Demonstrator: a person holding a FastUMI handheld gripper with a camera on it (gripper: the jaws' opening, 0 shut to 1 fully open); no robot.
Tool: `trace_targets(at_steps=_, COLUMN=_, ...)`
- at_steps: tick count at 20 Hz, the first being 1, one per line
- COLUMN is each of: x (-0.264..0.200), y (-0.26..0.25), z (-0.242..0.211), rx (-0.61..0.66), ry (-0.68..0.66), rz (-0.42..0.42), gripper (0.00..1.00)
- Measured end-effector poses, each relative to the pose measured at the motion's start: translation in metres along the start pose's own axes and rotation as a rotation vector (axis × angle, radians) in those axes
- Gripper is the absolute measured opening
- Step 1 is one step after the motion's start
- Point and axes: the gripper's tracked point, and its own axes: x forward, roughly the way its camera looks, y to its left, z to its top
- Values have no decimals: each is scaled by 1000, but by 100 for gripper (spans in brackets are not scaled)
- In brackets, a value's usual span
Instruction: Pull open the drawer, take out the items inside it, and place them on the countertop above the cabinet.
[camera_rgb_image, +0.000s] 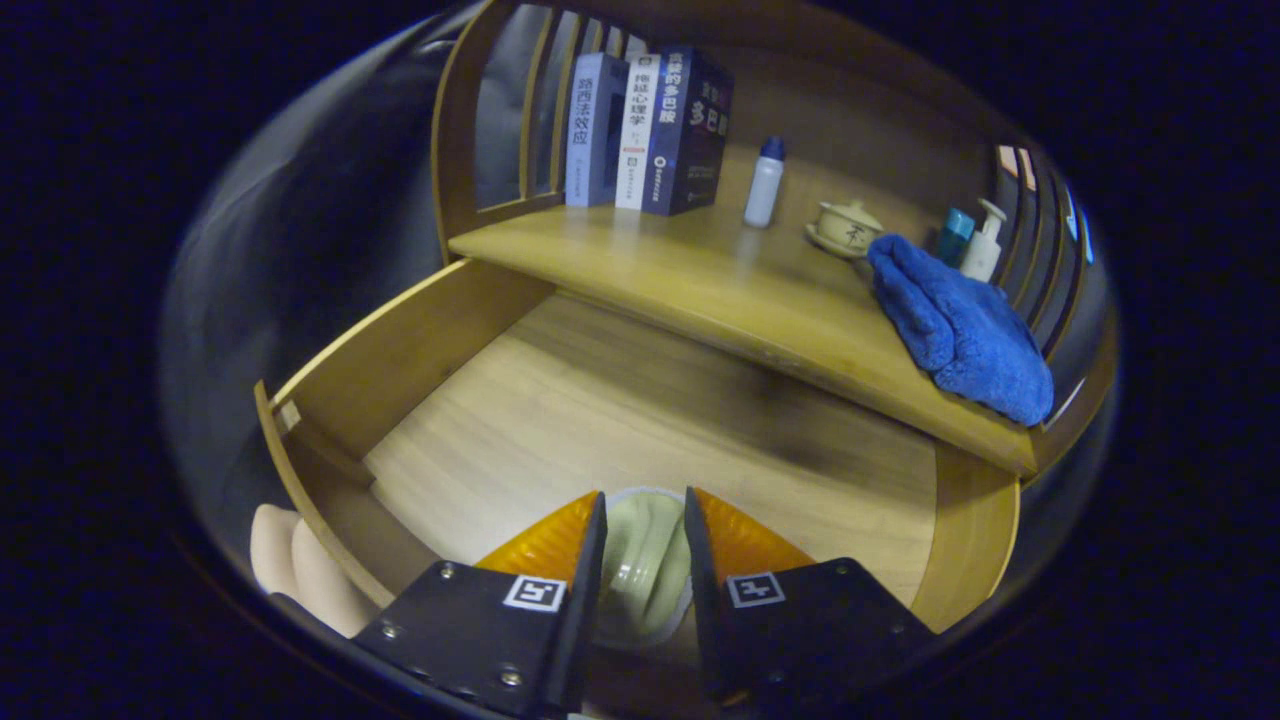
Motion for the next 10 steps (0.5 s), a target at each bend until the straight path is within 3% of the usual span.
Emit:
trace_targets(at_steps=5, x=16, y=-5, z=-11, rx=85, ry=75, rz=8, gripper=44)
trace_targets(at_steps=6, x=17, y=-4, z=-12, rx=93, ry=74, rz=12, gripper=21)
trace_targets(at_steps=8, x=15, y=-8, z=-8, rx=94, ry=57, rz=4, gripper=21)
trace_targets(at_steps=9, x=13, y=-10, z=-7, rx=108, ry=34, rz=7, gripper=12)
trace_targets(at_steps=10, x=8, y=-12, z=-1, rx=129, ry=9, rz=6, gripper=12)
